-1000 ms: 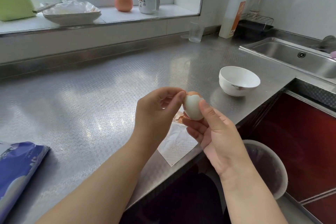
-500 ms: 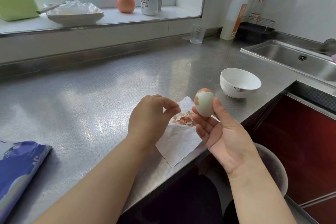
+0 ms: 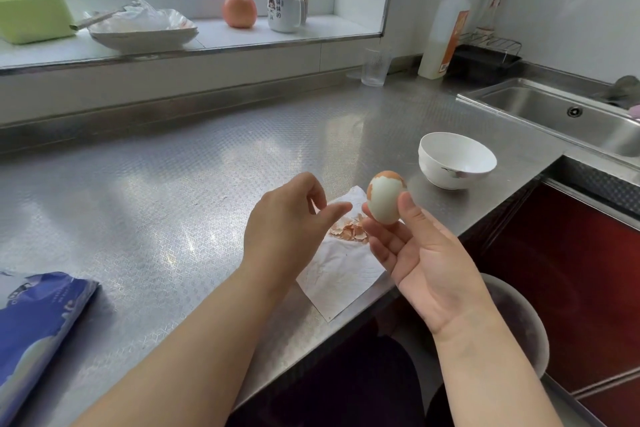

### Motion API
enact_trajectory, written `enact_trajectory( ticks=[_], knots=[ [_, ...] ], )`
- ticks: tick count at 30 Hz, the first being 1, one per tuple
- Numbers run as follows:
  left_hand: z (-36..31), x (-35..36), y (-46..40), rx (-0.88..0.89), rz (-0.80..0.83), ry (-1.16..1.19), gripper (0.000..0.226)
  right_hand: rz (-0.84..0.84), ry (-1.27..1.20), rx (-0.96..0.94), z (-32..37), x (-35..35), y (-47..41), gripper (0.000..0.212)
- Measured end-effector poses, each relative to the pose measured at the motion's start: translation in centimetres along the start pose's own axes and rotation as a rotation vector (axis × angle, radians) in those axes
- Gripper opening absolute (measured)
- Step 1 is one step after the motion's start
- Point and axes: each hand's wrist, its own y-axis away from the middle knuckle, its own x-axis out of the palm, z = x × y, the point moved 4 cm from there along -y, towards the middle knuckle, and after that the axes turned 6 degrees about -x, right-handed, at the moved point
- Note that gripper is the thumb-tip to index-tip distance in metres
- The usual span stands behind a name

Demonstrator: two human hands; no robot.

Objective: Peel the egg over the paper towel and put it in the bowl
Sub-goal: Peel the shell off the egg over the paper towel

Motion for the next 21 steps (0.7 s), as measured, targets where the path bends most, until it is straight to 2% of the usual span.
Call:
enact_trajectory(
  ticks=[2,4,5,9,12,16,21],
  knots=[
    [0.1,0.2,0.0,0.002,0.025,0.031,0.013,-0.002,0.0,0.001,-0.1,0.0,0.0,0.04],
    [0.1,0.5,0.2,0.024,0.069,0.036,0.039,-0.003,0.007,0.0,-0.1,0.0,0.0,0.041],
    [0.2,0.6,0.2,0.035,0.082,0.037,0.043,-0.005,0.015,-0.002,-0.1,0.0,0.0,0.042],
    [-0.1,0.7,0.2,0.037,0.059,0.197,0.015,-0.012,0.062,-0.009,-0.1,0.0,0.1,0.042],
    [-0.7,0.8,0.3,0.097,0.053,0.273,0.034,-0.007,0.069,-0.01,-0.2,0.1,0.1,0.042],
    [-1.2,0.7,0.5,0.006,0.196,0.531,0.019,0.023,0.05,-0.001,-0.4,0.3,0.0,0.031],
    [-0.8,1.0,0.4,-0.067,0.248,0.696,0.024,0.053,-0.013,0.027,-0.5,0.6,0.1,0.031]
  ],
)
